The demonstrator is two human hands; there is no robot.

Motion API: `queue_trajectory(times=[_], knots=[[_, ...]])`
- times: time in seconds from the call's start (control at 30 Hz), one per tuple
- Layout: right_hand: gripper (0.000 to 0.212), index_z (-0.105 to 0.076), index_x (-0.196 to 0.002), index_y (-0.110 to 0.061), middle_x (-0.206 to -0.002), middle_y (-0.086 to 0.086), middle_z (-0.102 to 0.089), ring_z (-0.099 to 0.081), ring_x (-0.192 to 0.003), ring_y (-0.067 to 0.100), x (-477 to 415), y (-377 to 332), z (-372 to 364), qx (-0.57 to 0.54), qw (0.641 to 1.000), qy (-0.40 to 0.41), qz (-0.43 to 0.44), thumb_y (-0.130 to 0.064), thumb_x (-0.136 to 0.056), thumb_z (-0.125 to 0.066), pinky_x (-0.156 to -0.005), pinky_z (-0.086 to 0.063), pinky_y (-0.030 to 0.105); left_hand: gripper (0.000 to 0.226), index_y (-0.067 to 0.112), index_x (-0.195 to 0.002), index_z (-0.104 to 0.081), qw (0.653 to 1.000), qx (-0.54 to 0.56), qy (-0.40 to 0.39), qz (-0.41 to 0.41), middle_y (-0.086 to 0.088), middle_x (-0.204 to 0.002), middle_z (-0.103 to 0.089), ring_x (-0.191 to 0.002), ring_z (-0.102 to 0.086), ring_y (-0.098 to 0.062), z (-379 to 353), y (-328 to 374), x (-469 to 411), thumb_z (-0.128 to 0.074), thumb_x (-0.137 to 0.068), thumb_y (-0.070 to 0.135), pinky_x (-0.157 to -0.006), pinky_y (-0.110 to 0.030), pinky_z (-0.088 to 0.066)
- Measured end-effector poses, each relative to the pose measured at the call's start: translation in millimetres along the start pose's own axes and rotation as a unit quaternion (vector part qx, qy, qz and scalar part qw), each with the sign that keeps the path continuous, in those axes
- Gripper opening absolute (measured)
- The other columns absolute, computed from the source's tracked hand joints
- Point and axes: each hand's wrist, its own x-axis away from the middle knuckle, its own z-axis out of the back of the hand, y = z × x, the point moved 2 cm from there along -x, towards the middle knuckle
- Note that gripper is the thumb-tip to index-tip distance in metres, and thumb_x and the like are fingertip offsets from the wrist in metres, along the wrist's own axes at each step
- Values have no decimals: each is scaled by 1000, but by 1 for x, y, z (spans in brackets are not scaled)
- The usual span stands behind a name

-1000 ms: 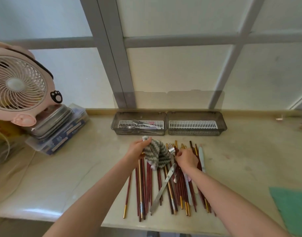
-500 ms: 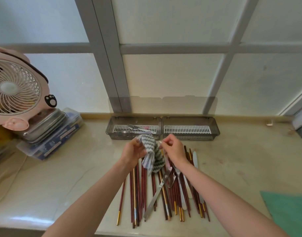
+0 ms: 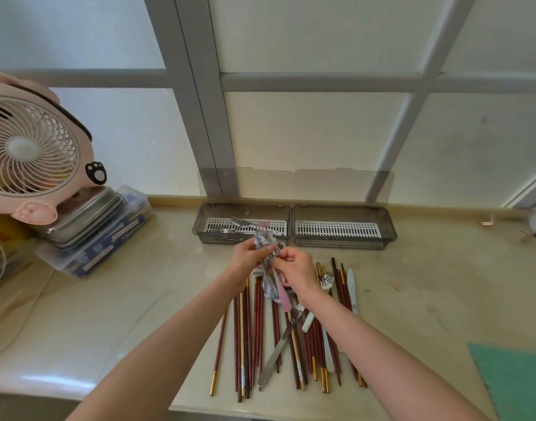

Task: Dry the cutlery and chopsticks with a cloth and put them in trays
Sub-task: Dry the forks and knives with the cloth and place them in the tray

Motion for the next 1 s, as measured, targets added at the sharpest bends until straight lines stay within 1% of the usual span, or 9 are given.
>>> queue_trajectory(times=[0.1,0.2,0.33,0.47,0.57,0.67,0.77,0.83,1.0], knots=[[15,-63,-76,-11,-58,-6,-60,-50,-38,-4,2,1,-5,-6,1000,-9,-15,-6,-89,-61,-43,-39,13,13,1,-93,-65,999,-34,31,-2,-8,-84,-69,-78,-65,-20,3,4,-3,-66,-83,8,-66,-25,-51],[13,-65,-77,-16,-64,-6,-62,-56,-49,-5,-1,-3,-8,20,999,-28,-21,-11,-89,-64,-54,-43,15,7,7,-83,-65,995,-54,89,-1,-6,-80,-68,-78,-65,-19,6,7,-6,-69,-80,12,-69,-27,-51],[14,-65,-74,-16,-78,6,-69,-68,-77,21,-5,-7,-9,61,997,-34,-21,-8,-85,-67,-65,-51,25,13,9,-78,-65,986,-76,145,-15,-8,-84,-69,-81,-66,-20,15,14,-16,-75,-75,16,-73,-31,-53],[5,-66,-80,-4,-72,8,-65,-62,-59,13,-3,-9,-8,62,996,-45,-35,-3,-85,-66,-49,-48,18,25,3,-94,-68,979,-65,191,-4,-8,-89,-67,-80,-62,-17,21,15,-22,-75,-75,18,-70,-27,-49],[5,-65,-79,-2,-70,10,-65,-63,-57,16,4,-1,-4,59,994,-67,-58,0,-83,-66,-56,-55,28,29,1,-103,-62,967,32,250,38,-10,-94,-65,-81,-61,-16,45,19,-28,-69,-81,17,-72,-26,-50],[4,-65,-81,-4,-71,9,-65,-62,-58,15,10,7,7,-5,998,-24,-59,-4,-84,-67,-58,-53,26,36,-6,-109,-58,982,93,152,67,-13,-101,-63,-91,-62,-23,66,22,-33,-66,-84,18,-81,-32,-52],[4,-67,-84,-7,-70,5,-65,-59,-56,8,5,2,12,-51,998,22,-31,-11,-86,-67,-58,-47,18,35,-5,-104,-56,992,89,-1,91,-14,-96,-62,-85,-62,-22,48,18,-18,-51,-93,28,-75,-30,-53],[6,-68,-87,-7,-74,5,-67,-62,-64,11,0,-1,8,-66,997,35,-15,-13,-87,-66,-64,-49,20,41,-1,-106,-55,990,85,-76,87,-12,-93,-63,-85,-63,-22,33,14,-7,-38,-97,35,-73,-27,-53],[6,-70,-85,-10,-82,7,-70,-66,-78,18,-3,-8,-6,-55,996,61,27,-13,-87,-66,-74,-54,27,42,5,-103,-62,985,44,-163,43,-8,-91,-63,-87,-59,-20,11,-1,1,-37,-97,39,-83,-30,-48]])
